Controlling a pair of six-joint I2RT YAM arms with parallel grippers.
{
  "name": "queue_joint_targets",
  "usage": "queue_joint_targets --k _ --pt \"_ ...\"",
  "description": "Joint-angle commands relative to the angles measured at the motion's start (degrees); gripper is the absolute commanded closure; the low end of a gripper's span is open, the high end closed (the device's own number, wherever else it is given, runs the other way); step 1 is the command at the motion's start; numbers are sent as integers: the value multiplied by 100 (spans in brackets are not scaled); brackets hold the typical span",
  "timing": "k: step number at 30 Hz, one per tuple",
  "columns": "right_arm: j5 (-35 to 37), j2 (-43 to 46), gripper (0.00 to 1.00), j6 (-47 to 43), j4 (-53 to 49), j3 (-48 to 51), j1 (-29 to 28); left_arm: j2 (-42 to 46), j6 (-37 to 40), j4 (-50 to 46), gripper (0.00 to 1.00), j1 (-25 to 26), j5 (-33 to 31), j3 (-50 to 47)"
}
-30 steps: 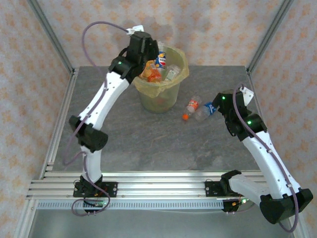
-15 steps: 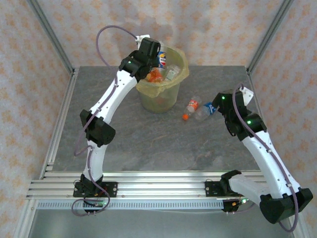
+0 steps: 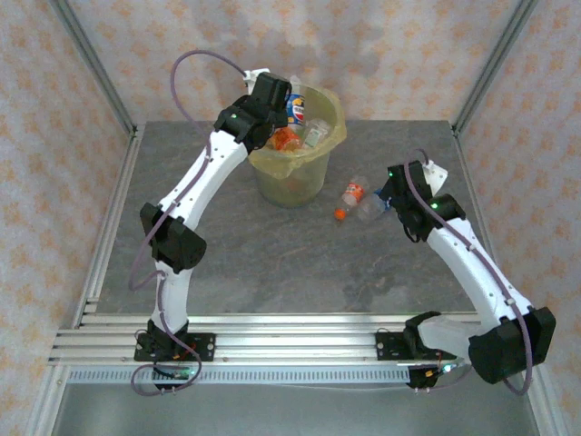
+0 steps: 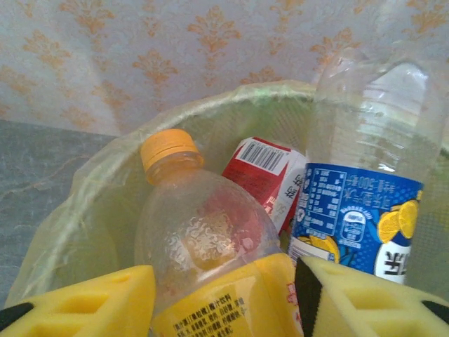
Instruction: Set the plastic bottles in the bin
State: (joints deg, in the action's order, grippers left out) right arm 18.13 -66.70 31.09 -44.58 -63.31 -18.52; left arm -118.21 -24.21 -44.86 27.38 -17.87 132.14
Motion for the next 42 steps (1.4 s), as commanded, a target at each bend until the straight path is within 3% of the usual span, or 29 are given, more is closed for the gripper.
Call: queue_joint_targets --k 1,7,11,17,31,42 --pt "29 -181 1 133 165 30 35 512 -149 -78 40 13 180 -12" --pt "-419 -786 1 271 438 9 218 845 -225 28 33 13 389 -56" --pt "-970 -1072 1 349 759 111 556 1545 -155 205 26 22 358 -506" --pt "-1397 -1584 1 354 1063 20 761 2812 -189 888 0 22 20 -2133" --pt "-1665 -2956 1 257 1215 -598 890 5202 -805 1249 0 -63 -1174 -5046" --pt "-2111 -3663 8 227 1630 -619 1173 5644 -837 1191 0 -118 -1327 -5382"
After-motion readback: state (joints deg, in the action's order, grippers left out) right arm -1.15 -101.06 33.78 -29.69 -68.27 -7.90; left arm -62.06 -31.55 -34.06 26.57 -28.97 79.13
